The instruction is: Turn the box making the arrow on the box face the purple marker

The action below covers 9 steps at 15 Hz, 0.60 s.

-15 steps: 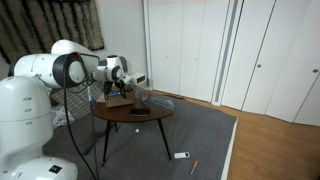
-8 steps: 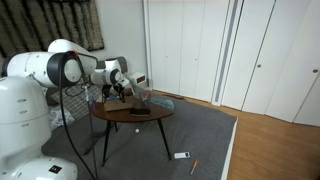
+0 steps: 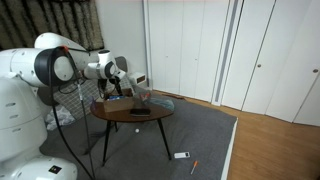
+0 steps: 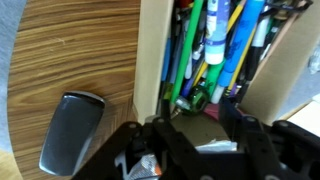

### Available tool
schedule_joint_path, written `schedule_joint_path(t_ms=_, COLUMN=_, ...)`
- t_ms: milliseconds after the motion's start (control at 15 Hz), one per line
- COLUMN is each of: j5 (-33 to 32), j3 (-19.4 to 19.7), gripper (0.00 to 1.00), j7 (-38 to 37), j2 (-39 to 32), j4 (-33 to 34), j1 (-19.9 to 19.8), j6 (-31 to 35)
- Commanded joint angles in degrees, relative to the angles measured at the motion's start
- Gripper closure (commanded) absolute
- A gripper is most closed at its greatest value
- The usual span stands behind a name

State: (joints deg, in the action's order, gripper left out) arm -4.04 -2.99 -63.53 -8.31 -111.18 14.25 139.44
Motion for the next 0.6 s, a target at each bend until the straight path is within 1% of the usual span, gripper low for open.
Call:
schedule_joint_path(t_ms=0, j5=3.91, j3=-3.22, gripper=0.15, j7=12.83, j2=4.85, j4=0.09, j1=-1.63, j6=-3.36)
schedule_joint_path(t_ms=133, j5=5.78, j3=-3.75, gripper=0.01, j7=20.80, j2=5.58, j4=2.48, j1=-2.11, j6=-7.38)
schedule_joint_path(t_ms=400, j5=9.06, j3=-3.66, gripper=0.00, j7=35.43, j2=5.72, j4=8.61, j1=-3.33, j6=-20.58)
schedule_joint_path(t_ms=533, j5=8.58, j3=-3.58, gripper=0.00, j7=41.23, j2=5.07, j4=11.70, j1=-3.82, j6=-26.59)
